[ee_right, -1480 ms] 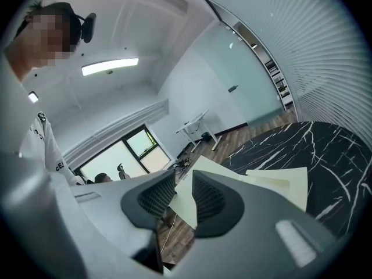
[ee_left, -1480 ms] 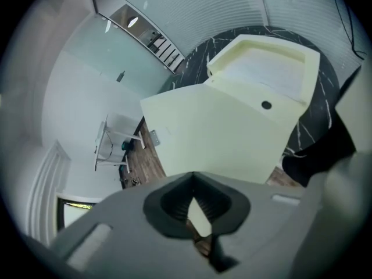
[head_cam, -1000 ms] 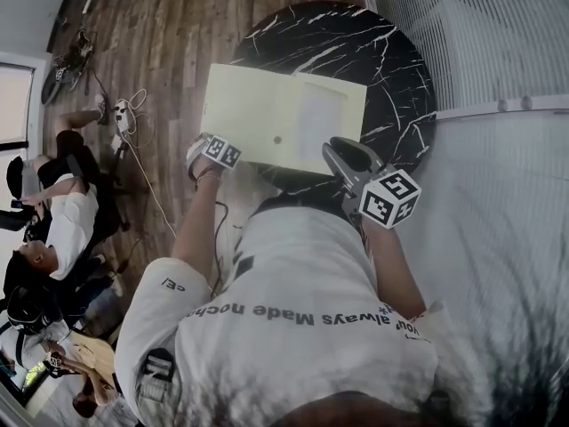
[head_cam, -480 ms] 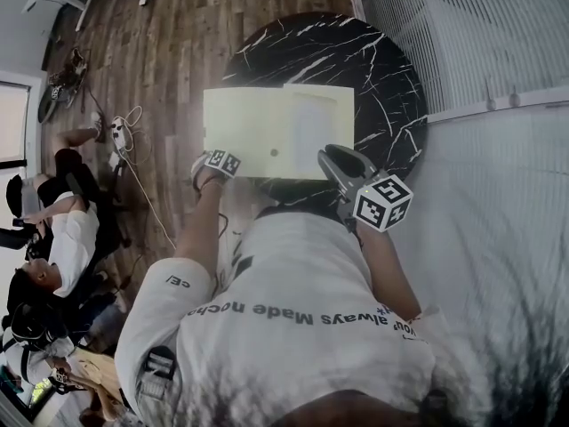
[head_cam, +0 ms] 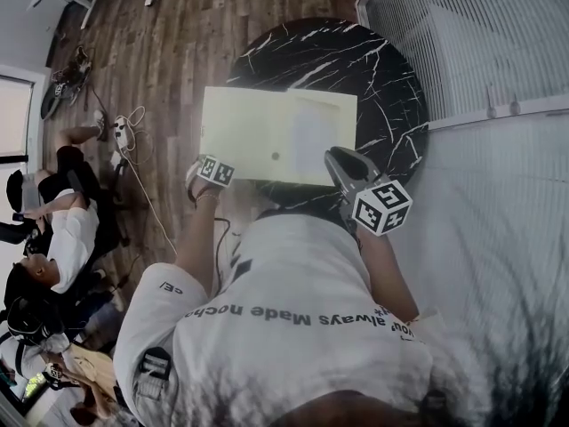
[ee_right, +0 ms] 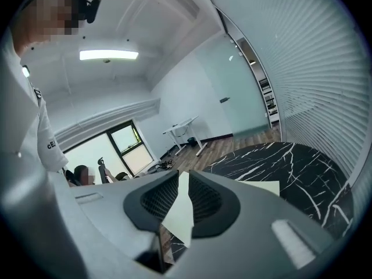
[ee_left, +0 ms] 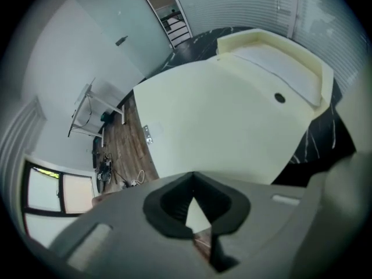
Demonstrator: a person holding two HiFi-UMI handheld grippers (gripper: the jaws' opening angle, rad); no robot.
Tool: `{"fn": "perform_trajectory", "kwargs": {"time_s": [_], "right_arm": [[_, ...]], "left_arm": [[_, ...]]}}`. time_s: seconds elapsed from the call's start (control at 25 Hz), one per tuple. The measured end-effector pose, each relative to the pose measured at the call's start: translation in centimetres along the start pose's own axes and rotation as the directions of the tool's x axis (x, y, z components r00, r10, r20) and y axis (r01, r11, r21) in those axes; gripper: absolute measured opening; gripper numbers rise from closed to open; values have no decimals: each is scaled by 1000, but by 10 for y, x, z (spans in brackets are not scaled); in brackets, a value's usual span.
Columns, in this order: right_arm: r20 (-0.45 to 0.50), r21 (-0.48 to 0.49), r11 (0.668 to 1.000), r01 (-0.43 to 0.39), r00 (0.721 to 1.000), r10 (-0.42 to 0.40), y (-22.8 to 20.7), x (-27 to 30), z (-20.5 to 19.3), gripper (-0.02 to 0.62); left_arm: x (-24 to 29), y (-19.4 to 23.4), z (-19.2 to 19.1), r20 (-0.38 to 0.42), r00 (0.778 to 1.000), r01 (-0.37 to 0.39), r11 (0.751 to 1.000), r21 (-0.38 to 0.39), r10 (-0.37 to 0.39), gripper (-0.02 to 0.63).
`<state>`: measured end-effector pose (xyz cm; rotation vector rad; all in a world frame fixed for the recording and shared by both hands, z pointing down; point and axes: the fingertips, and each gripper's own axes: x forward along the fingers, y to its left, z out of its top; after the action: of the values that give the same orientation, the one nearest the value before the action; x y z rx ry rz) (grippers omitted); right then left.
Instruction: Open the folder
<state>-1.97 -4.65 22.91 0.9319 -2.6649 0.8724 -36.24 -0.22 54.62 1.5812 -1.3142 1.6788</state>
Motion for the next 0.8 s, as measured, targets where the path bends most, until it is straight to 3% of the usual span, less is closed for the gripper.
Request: {"fn": "perform_trajectory", "kwargs": {"time_s": [0.4,0.56,0.8], "right_arm": [[6,-110,991,71,997,-71,-6,-4,4,30],[14,-156,983,98,995,-97,-7,-7,6,25],[31,-186,976,116,993,-112,-8,-14,10,19]], "left_arm": [[-88,10,36,186,979,-73,995,-70,85,2],[-119,9,54,266,958,-84,993,-87,104,2],[-159,1,88,392,917,-30,992,-125,77,2]]}}
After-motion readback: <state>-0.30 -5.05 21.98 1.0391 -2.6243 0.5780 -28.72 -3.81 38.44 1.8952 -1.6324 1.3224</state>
